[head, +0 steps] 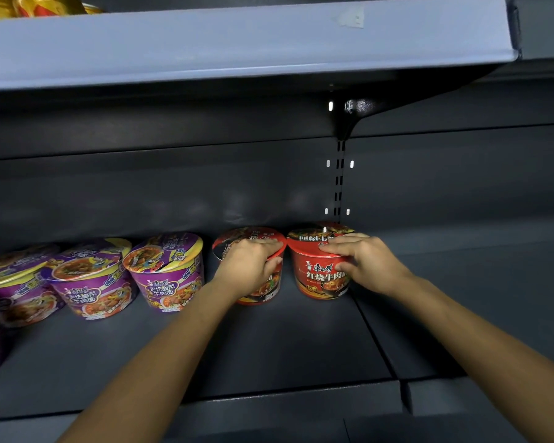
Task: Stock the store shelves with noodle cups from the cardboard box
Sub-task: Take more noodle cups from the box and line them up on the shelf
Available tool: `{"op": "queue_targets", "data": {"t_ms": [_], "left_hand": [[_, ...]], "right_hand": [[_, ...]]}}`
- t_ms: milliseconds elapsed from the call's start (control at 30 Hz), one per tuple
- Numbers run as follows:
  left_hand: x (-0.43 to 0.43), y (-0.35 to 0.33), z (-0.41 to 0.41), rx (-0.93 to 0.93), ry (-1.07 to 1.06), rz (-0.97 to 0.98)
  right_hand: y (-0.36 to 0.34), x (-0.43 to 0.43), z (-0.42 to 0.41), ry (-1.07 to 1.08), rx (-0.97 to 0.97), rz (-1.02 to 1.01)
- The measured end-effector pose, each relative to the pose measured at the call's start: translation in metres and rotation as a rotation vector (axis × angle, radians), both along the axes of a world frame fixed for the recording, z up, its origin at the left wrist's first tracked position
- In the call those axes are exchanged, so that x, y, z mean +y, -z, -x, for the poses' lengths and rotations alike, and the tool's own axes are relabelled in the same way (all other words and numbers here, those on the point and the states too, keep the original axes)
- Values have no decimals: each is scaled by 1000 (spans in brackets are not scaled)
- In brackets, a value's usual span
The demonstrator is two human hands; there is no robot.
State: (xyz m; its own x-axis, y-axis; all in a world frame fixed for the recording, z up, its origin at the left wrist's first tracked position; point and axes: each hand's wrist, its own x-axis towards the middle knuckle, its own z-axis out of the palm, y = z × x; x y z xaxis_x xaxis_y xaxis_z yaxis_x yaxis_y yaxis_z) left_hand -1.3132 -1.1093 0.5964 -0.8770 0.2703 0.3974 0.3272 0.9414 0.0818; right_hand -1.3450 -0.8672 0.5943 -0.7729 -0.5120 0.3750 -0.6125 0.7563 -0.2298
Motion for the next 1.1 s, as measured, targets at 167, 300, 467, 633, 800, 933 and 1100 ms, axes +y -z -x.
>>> {"op": "queue_targets", "data": {"t_ms": [167,300,467,633,800,933,1100], "left_hand": [[1,-1,-2,11,5,12],[1,-1,-3,14,9,9],[1,-1,-2,13,2,7],[1,0,-1,8,-8,24],[2,1,-1,3,-6,27],[3,1,-1,6,-12,32],[5,0,-4,-9,-31,39]], "right_hand": [[7,-3,0,14,47,22],[7,-3,-2,39,64,0],[8,-3,-4,38,79,-25],[5,5,-2,-10,24,32],[-2,14,-1,13,47,90],[-3,17,-4,-5,31,115],[-3,14,-5,-6,40,151]]}}
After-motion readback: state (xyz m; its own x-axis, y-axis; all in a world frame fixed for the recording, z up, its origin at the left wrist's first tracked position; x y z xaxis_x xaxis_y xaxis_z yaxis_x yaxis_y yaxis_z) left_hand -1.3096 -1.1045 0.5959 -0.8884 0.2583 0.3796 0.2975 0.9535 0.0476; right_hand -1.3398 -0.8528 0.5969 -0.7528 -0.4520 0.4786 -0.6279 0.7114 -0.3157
